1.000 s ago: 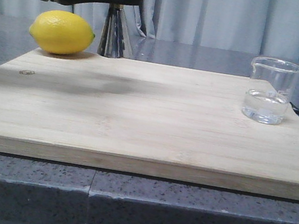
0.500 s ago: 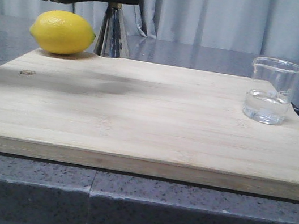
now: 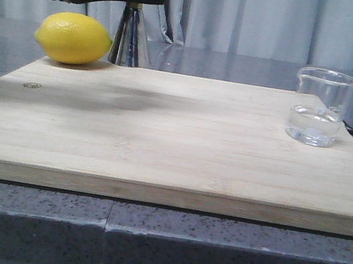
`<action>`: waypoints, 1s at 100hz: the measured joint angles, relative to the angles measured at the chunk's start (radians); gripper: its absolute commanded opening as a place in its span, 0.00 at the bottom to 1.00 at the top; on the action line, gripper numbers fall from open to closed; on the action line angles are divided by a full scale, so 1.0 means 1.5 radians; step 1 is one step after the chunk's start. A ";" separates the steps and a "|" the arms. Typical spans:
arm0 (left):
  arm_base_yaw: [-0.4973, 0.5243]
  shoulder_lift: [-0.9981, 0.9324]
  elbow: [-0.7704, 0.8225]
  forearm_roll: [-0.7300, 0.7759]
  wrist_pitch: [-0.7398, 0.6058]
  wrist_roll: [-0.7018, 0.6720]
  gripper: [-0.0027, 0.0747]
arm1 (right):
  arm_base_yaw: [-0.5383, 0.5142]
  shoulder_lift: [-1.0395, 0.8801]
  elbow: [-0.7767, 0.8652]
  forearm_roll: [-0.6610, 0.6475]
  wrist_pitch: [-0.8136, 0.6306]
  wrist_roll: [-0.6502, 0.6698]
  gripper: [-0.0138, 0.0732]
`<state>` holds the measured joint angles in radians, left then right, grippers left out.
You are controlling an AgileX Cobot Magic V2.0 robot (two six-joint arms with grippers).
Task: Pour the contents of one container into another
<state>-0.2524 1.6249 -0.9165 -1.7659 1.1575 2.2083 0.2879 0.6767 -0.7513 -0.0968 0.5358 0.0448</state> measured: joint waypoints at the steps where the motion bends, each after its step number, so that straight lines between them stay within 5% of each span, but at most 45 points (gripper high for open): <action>1: 0.000 0.000 0.000 0.000 0.000 0.000 0.33 | 0.002 0.002 0.000 0.000 -0.003 0.000 0.84; 52: 0.000 0.000 0.000 0.000 0.000 0.000 0.33 | 0.092 0.123 0.018 0.018 -0.162 -0.002 0.84; 100: 0.000 0.000 0.000 0.000 0.000 0.000 0.33 | 0.103 0.163 0.277 0.020 -0.595 -0.002 0.84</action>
<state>-0.2524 1.6249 -0.9165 -1.7653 1.1575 2.2083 0.4426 0.9216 -0.3356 -0.0673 -0.3567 0.0424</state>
